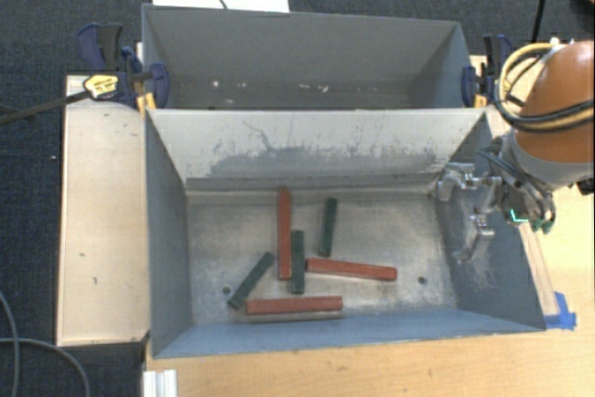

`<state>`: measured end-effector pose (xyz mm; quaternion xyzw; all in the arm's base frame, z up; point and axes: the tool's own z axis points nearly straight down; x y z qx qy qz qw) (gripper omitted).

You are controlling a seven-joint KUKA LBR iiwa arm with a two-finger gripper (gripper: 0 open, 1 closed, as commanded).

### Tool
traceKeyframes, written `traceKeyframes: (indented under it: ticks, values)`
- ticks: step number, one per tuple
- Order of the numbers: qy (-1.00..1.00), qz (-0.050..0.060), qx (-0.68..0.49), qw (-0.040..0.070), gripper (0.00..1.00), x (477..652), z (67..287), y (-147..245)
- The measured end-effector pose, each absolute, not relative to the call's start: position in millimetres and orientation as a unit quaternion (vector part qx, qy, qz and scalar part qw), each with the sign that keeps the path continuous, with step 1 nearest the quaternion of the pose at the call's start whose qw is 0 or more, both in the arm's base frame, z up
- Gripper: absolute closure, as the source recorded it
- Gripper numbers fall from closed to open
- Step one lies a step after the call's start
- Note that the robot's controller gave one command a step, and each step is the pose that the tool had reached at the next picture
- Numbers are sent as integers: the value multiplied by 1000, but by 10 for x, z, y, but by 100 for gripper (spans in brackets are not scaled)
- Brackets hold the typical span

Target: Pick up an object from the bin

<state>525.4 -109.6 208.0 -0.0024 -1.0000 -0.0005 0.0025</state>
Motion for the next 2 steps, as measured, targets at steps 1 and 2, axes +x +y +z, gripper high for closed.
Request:
traceKeyframes:
  ticks: [1, 2]
  values:
    - [-1000, 0, -1, -2, 0, 5272, 2121, -1092]
    - [-1000, 1, 2, -4, 0, 5189, 1554, -669]
